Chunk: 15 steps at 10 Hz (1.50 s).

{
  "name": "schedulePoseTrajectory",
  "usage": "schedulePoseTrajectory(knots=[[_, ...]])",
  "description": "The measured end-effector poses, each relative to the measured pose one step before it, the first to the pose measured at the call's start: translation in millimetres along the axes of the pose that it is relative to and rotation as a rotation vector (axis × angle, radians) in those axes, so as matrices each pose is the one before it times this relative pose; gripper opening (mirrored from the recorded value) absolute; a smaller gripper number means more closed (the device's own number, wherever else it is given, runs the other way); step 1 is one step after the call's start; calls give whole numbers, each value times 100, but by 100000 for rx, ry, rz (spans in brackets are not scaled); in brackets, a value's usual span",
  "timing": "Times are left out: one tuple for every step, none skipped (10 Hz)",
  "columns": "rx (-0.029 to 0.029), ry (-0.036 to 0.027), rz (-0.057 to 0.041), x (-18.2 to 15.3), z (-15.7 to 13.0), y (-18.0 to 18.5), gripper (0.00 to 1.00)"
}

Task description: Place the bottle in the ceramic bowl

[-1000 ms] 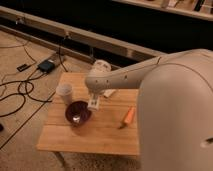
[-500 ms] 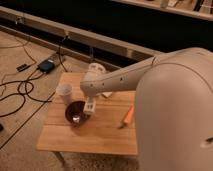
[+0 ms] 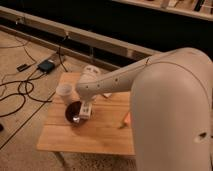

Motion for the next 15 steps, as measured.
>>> schedulePoseTrajectory(knots=[[-214,771,-164,163,78,211,0],[42,186,-208,37,37,19,0],[-194,703,-204,235,96,178,0],[-75,405,-366,206,74,182,0],[96,366,-646,232,156,214,0],[-4,404,-905,276,191,362,0],[256,385,-590,211,200,135,0],[206,572,-792,303,293,260,0],[-21,360,-506,194,176,230,0],[22,259,-453,128,174,204,0],[-84,513,-529,219,243,358,0],[-40,356,-359,169,157,208,0],[-126,490,-696,298,173,333,0],[-241,308,-1139,336,94,439,0],[-69,-37,-783,160,-25,173,0]])
